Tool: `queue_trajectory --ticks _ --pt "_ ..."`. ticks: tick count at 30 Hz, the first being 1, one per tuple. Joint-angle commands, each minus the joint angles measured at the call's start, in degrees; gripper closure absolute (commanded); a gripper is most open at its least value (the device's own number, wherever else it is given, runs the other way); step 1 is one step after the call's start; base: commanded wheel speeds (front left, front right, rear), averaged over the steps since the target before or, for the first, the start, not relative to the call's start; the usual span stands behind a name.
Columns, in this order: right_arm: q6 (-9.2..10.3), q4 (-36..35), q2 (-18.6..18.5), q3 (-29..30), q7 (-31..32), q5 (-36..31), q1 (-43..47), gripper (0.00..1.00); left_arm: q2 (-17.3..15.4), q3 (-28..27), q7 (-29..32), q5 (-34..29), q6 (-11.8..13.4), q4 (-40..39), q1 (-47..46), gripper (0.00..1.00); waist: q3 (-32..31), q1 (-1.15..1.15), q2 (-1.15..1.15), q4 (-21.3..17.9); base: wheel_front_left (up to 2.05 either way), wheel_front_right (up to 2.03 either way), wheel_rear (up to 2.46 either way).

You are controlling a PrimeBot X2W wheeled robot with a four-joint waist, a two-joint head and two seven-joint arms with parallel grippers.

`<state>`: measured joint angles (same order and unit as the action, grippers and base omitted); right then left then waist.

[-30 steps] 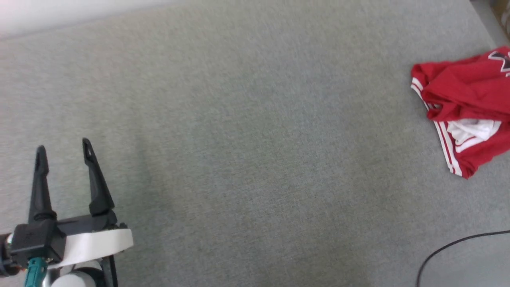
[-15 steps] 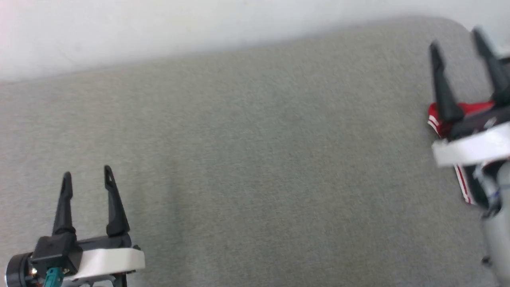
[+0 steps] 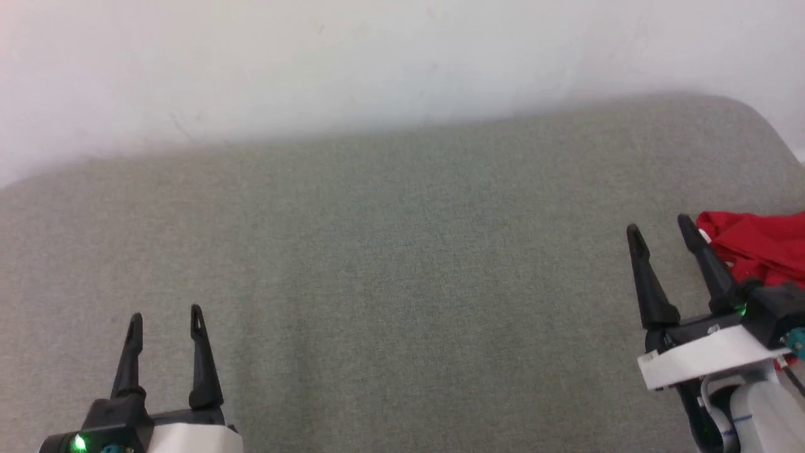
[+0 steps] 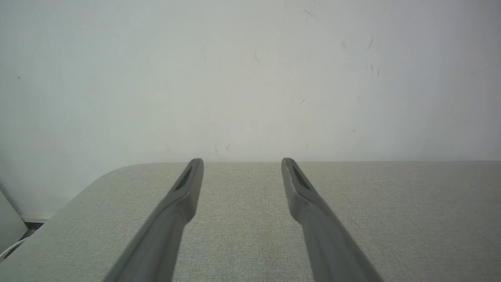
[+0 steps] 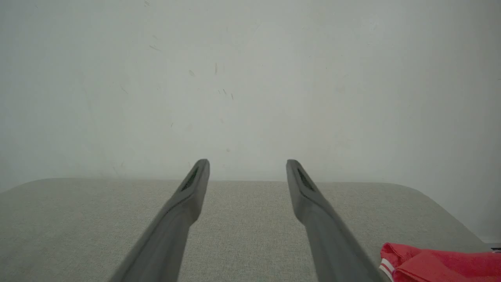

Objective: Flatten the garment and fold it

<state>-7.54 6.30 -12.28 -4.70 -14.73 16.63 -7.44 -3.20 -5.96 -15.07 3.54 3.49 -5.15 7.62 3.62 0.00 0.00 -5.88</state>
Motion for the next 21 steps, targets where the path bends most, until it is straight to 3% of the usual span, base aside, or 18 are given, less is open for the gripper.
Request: queue_trajectory --ticks 1,2,21 --pt "0.05 -0.31 0.40 -0.02 -0.27 -0.11 0.91 0.00 0.25 0.17 0.07 -0.19 -0.63 0.20 0.73 0.00 -1.64 0.00 0.00 1.05 0.00 0.00 0.00" --pt "0.01 -0.15 0.24 0.10 0.01 -0.01 0.85 1.00 0.00 0.29 0.01 0.01 -0.61 0.09 0.38 1.00 -0.60 0.00 0.00 0.24 0.00 0.00 0.00" --pt "0.01 -0.84 1.35 0.76 1.89 -2.05 1.79 1.00 0.01 0.96 1.88 -0.44 -1.02 0.71 -0.53 1.00 -1.17 0.00 0.00 1.04 0.00 0.00 0.00"
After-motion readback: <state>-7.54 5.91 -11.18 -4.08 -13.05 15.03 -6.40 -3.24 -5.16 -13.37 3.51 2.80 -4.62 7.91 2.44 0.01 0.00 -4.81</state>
